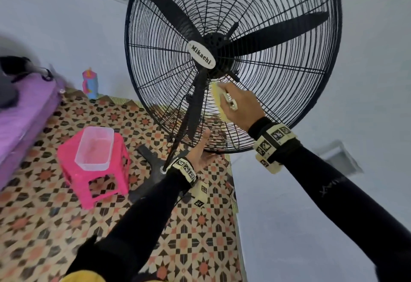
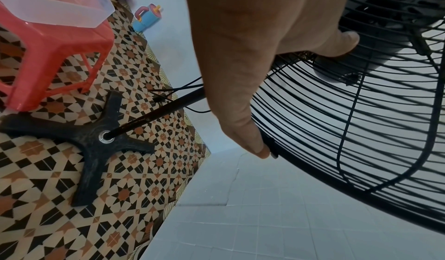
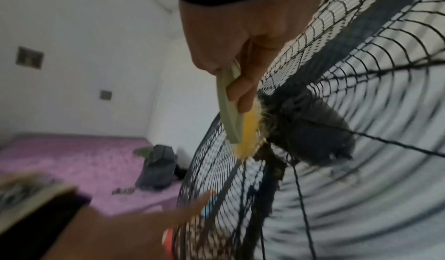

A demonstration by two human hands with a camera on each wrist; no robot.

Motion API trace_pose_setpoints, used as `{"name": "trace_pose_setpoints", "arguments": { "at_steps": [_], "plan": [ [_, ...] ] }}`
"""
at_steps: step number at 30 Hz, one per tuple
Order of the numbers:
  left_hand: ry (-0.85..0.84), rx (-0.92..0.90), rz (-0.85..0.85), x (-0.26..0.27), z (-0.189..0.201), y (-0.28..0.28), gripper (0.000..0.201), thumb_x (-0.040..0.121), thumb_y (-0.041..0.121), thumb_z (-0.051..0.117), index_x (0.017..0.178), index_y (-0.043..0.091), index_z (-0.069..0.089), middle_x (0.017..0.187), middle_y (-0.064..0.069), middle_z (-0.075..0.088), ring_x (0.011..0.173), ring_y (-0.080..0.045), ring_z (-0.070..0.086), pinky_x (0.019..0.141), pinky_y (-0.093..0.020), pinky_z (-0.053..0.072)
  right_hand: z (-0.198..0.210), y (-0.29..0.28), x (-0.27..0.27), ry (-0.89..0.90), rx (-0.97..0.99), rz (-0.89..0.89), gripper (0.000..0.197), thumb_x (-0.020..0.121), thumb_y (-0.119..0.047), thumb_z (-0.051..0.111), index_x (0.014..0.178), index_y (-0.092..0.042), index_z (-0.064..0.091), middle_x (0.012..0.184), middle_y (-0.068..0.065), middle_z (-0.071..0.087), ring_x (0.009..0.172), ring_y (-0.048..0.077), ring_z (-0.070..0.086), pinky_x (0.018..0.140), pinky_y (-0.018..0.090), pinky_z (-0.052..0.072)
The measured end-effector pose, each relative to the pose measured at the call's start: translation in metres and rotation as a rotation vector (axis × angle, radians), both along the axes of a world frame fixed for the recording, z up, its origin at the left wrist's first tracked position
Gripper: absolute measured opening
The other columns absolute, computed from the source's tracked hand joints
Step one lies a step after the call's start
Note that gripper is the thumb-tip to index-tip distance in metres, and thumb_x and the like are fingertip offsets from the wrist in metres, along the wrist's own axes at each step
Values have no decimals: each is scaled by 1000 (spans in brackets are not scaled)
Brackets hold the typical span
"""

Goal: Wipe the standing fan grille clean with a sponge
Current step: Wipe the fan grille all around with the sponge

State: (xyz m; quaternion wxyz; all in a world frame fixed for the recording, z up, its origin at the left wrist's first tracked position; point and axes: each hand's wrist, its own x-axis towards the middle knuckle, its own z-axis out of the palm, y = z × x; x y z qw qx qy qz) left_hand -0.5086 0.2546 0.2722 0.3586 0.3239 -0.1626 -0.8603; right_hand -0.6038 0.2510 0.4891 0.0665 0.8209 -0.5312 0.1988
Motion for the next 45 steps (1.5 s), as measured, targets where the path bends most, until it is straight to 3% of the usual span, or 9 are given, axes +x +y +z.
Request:
{"name": "trace_pose_setpoints", "arguments": {
  "at_steps": [4,11,20,25,29,33,36,40,45],
  "plan": [
    [-21,-13,-10,4,5,4,82,84,66,74,138,6,61,127,-17,72,123,-33,68,95,-39,61,-22,19,-14,126,88,13,24,90,-24,57,107,-7,63,49,-6,40,36,10,28,43,23,28],
    [-36,30,-33,5,11,5,61,92,62,66,119,8,65,106,-15,79,120,-34,68,113,-46,49,-33,52,-30,240,79,54,51,87,-12,71,133,-8,48,69,0,61,40,12,34,39,14,15],
    [-64,-8,-9,-6,4,7,69,85,68,72,120,8,70,116,-21,75,116,-34,71,107,-46,54,-65,83,-33,614,257,9,59,77,-7,79,123,-15,43,73,5,59,45,20,47,42,21,25],
    [-76,15,-8,-9,2,6,67,83,67,74,115,8,70,117,-22,74,115,-34,71,107,-48,54,-88,105,-47,776,465,-100,48,100,-6,43,146,-18,34,62,2,36,46,18,32,43,29,29],
    [-72,54,16,-12,6,8,84,75,72,80,127,8,69,129,-26,68,115,-37,71,99,-45,59,-96,105,-54,682,405,-16,56,85,-5,72,131,-19,41,65,5,43,42,20,36,42,24,23],
    [-82,12,-23,-8,6,6,58,90,67,65,108,11,66,85,-18,78,87,-29,75,91,-40,62,-107,103,-77,807,497,-3,79,90,-3,66,149,-26,18,82,13,53,49,21,40,46,28,30],
    [-90,-19,-31,-5,7,9,66,91,70,61,114,8,69,107,-20,77,94,-30,75,89,-41,62,-124,114,-95,849,508,0,82,99,-13,58,152,-28,-1,83,9,50,47,20,35,42,28,26],
    [-138,-25,-43,1,4,6,85,81,79,67,134,12,61,129,-22,67,104,-32,72,69,-40,66,-126,107,-94,843,316,205,75,67,-3,84,127,-16,40,67,10,55,39,21,41,41,23,25],
    [-121,-2,-14,9,1,1,110,64,79,80,137,-1,62,141,-27,60,116,-35,66,92,-43,62,-117,107,-93,796,243,236,69,73,-2,72,130,-20,37,61,9,52,37,22,42,42,23,23]
  ]
}}
